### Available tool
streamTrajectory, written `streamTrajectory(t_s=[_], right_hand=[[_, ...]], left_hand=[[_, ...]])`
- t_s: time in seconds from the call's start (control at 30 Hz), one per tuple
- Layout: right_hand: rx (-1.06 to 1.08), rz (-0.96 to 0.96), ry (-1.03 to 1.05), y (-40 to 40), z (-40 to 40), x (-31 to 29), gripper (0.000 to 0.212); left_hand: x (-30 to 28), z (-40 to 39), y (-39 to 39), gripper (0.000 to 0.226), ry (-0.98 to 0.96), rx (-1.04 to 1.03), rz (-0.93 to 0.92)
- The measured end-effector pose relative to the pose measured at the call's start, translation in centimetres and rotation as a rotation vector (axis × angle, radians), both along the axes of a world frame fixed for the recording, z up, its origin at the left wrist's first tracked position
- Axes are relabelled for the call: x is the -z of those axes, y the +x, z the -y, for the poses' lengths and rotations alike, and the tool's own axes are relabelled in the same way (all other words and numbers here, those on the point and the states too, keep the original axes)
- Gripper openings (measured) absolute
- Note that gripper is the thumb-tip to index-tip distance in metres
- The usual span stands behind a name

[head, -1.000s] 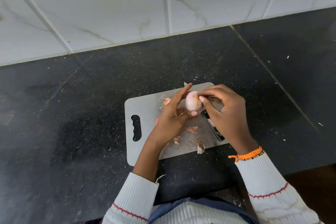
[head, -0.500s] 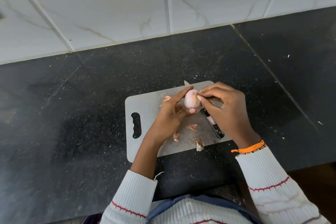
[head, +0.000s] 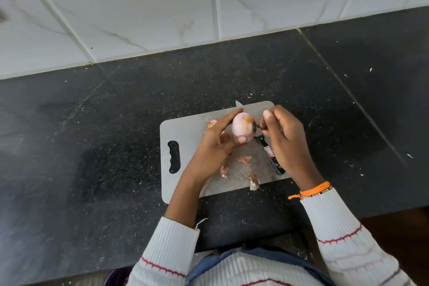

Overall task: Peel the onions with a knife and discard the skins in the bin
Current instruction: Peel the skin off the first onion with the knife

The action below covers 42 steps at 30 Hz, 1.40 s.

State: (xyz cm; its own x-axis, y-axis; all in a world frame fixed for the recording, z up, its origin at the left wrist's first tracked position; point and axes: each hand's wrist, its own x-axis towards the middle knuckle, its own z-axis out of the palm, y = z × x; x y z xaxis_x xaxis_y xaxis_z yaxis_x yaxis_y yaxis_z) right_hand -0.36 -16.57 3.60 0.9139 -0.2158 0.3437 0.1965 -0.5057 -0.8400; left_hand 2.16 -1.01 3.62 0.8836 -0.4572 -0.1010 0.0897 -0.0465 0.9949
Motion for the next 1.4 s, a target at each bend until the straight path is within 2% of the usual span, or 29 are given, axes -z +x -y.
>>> streamTrajectory(t_s=[0.07, 0.13, 0.2, 0.33, 0.57, 0.7, 0.87, 0.97, 1.07, 1.1, 1.17, 1.27, 1.4], right_hand=[[0.007, 0.044, -0.009, -0.02, -0.06, -0.33, 0.025], [0.016, 0.067, -0.002, 0.0, 0.03, -0.54, 0.003], [0.019, 0.071, -0.002, -0.08, 0.07, -0.64, 0.014], [0.008, 0.136, -0.052, -0.16, -0.21, -0.66, 0.008], [-0.009, 0.117, 0.002, -0.08, -0.11, -0.6, 0.007], [-0.017, 0.12, -0.052, 0.01, 0.01, -0.53, 0.004], [-0.005, 0.037, 0.079, 0.04, 0.2, -0.17, 0.002], [0.017, -0.072, 0.291, 0.09, 0.09, 0.22, 0.008], [-0.116, -0.168, 0.411, -0.07, 0.12, -0.16, 0.012], [-0.184, -0.188, 0.403, -0.16, 0.08, -0.41, 0.015], [-0.285, -0.218, 0.357, -0.25, -0.07, -0.62, 0.034], [-0.307, -0.209, 0.184, -0.16, -0.18, -0.47, 0.057], [-0.253, -0.191, 0.034, 0.05, -0.23, -0.22, 0.059]], left_hand=[[0.02, -0.03, -0.04, 0.053, -0.001, -0.006, 0.004], [0.06, -0.03, -0.08, 0.053, 0.001, -0.015, 0.004], [0.06, 0.03, -0.13, 0.053, 0.003, -0.019, 0.006], [0.05, 0.24, -0.18, 0.056, -0.003, -0.035, 0.021], [-0.11, 0.33, -0.21, 0.056, 0.013, -0.059, 0.057], [-0.09, 0.26, -0.36, 0.057, 0.059, -0.052, 0.105], [0.13, 0.36, -0.65, 0.054, 0.025, -0.043, 0.065], [0.09, 0.47, -0.86, 0.046, -0.148, -0.081, -0.11], [0.23, 0.47, -0.53, 0.035, -0.222, -0.137, -0.196], [0.26, 0.46, -0.42, 0.033, -0.22, -0.143, -0.203], [0.29, 0.43, -0.33, 0.033, -0.213, -0.148, -0.228], [0.34, 0.3, -0.18, 0.039, -0.222, -0.17, -0.282], [0.4, 0.24, 0.07, 0.05, -0.144, -0.203, -0.327]])
